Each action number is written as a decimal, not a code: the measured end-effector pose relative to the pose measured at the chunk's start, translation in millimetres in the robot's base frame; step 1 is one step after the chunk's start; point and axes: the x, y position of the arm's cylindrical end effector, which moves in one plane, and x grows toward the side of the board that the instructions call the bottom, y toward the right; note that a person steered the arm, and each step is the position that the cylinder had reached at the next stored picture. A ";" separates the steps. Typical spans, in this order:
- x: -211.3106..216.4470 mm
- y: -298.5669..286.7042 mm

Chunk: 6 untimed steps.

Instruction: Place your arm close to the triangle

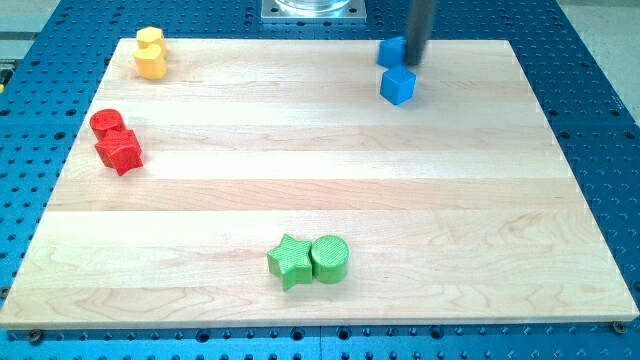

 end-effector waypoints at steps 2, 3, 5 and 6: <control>7.6 -28.5; -16.9 -17.2; -35.8 -97.3; -20.2 -166.1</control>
